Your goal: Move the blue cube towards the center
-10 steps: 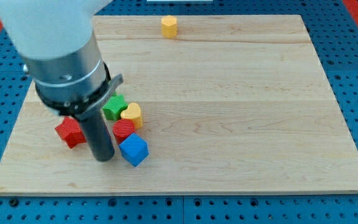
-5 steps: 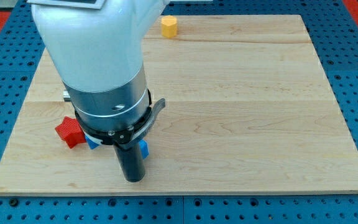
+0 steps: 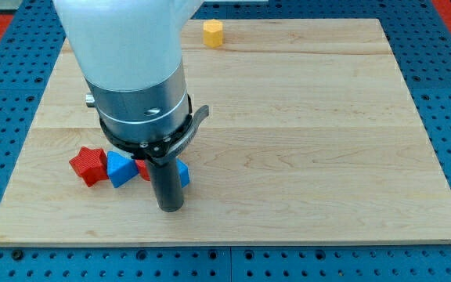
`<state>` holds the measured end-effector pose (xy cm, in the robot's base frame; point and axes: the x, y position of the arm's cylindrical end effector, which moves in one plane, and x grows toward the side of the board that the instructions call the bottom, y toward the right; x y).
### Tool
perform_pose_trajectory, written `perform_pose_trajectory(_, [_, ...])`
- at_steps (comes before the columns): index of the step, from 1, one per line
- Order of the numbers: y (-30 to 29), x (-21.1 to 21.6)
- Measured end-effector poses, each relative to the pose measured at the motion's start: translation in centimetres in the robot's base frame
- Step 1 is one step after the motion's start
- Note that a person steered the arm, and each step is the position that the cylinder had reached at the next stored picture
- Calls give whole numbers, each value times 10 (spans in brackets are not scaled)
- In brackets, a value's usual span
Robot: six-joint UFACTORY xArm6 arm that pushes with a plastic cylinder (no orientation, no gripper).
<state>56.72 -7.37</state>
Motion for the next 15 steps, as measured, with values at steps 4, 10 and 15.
perform_pose_trajectory(4, [-28, -1])
perform_pose_trajectory(10, [-2, -50])
perform_pose_trajectory(15, [47, -59])
